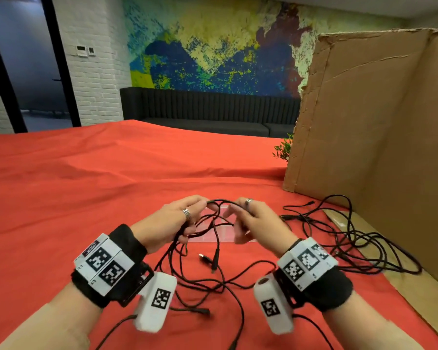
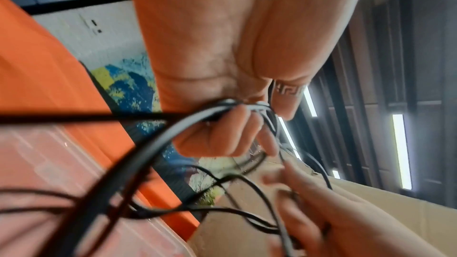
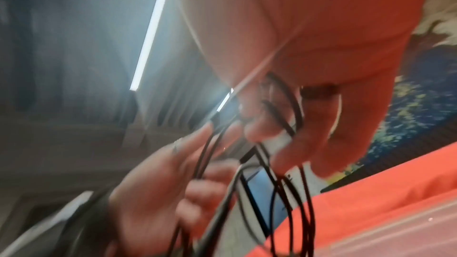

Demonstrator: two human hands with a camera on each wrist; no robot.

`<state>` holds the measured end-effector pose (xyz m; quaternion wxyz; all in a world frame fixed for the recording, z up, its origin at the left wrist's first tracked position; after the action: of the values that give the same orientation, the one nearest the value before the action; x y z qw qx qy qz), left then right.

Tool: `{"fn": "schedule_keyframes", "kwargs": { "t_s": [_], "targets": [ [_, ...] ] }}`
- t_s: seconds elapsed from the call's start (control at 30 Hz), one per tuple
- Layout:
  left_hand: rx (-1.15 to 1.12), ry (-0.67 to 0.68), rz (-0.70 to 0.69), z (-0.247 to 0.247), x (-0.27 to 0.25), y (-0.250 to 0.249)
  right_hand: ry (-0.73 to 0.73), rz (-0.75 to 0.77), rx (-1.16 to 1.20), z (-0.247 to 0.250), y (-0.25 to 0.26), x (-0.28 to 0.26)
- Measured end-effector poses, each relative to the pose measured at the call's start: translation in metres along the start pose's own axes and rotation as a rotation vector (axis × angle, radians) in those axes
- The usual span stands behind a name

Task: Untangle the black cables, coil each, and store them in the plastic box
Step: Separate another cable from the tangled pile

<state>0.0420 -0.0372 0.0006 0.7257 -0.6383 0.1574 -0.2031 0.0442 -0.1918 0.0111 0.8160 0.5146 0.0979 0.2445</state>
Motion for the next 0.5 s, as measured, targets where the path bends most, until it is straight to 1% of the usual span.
{"fn": "schedule_keyframes", "kwargs": {
  "t_s": [0.1, 0.17, 0.23, 0.3, 0.33, 0.4, 0.5],
  "targets": [
    [0.079, -0.121, -0.028, 0.025, -0.006, 0.002, -0.096, 0.039, 0.097, 0.031, 0.004, -0.013],
    [0.132, -0.163, -0.038, 0.037, -0.007, 0.004, -0.098, 0.072, 0.128, 0.042, 0.007, -0.021],
    [0.339, -0.183, -0.045, 0.038, -0.009, 0.001, -0.123, 0.085, 0.144, 0.050, 0.010, -0.025],
    [0.565, -0.247, -0.044, 0.044, -0.011, -0.002, -0.197, 0.112, 0.224, 0.063, 0.011, -0.029],
    [0.634, -0.286, -0.039, 0.048, -0.014, -0.003, -0.230, 0.133, 0.267, 0.070, 0.011, -0.031],
    [0.745, -0.353, -0.018, 0.057, -0.020, -0.004, -0.268, 0.161, 0.285, 0.079, 0.011, -0.034],
    [0.854, -0.409, 0.103, 0.064, -0.024, -0.005, -0.312, 0.175, 0.240, 0.077, 0.014, -0.036]
  ]
}}
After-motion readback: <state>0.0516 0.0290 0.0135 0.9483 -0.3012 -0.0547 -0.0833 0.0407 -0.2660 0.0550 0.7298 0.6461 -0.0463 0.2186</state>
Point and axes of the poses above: each hand's wrist, its own x-axis towards the middle knuckle, its own z-axis out of the back of the hand, y = z × x, the point moved 6 cm from there along x, towards the middle knuckle, and after that the axes turned 10 degrees about y, right-handed, at the moved point
